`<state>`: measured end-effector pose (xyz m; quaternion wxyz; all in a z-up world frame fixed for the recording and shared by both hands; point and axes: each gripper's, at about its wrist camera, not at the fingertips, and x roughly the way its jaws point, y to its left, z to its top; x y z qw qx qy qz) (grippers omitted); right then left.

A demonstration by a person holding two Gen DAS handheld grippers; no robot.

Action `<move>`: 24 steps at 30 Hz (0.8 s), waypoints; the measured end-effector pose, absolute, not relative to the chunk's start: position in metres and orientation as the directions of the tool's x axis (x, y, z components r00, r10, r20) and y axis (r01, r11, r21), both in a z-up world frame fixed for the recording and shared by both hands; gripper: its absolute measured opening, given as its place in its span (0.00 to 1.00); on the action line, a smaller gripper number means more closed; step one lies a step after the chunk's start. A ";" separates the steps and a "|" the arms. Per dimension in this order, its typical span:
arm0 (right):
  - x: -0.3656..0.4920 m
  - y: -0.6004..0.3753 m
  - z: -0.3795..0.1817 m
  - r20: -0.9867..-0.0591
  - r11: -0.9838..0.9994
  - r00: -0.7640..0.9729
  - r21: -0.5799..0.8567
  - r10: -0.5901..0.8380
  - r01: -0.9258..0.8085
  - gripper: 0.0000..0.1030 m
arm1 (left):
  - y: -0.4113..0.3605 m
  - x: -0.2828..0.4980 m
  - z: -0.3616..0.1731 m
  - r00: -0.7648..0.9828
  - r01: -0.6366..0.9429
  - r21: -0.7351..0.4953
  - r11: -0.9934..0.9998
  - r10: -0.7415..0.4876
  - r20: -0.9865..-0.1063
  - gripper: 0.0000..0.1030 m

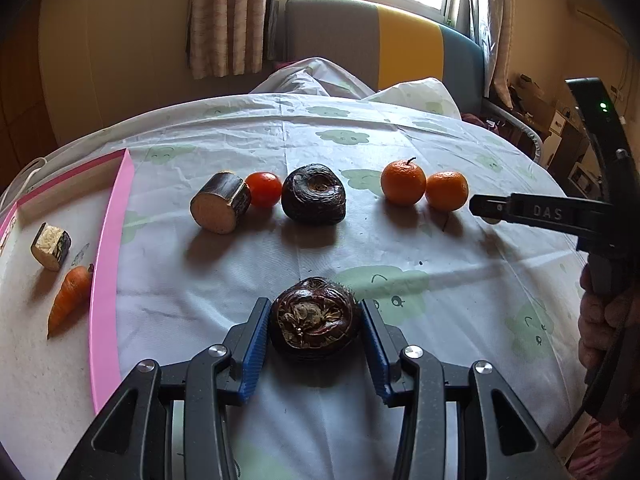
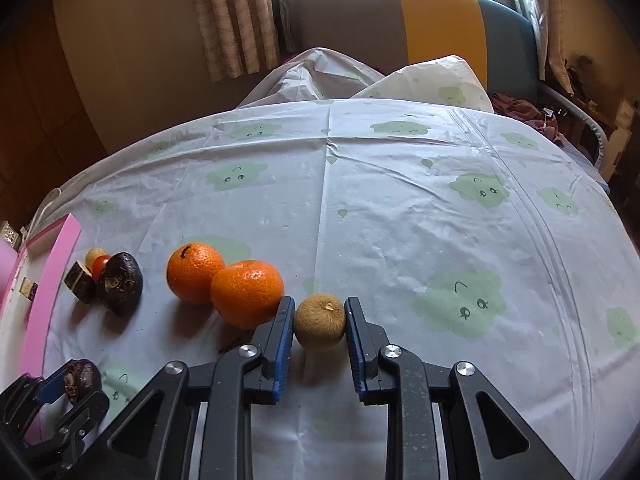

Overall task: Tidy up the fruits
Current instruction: 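Carry the dark fruit into the tray with the left gripper while the right gripper grasps the brown kiwi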

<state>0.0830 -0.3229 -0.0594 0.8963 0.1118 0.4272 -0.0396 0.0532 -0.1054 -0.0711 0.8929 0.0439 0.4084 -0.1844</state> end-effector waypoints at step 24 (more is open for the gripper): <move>0.055 -0.286 -0.072 -0.757 0.991 0.651 0.036 -0.055 0.126 0.25 | 0.034 0.067 -0.014 0.659 -0.002 -0.088 0.996 -0.065 -0.749 0.43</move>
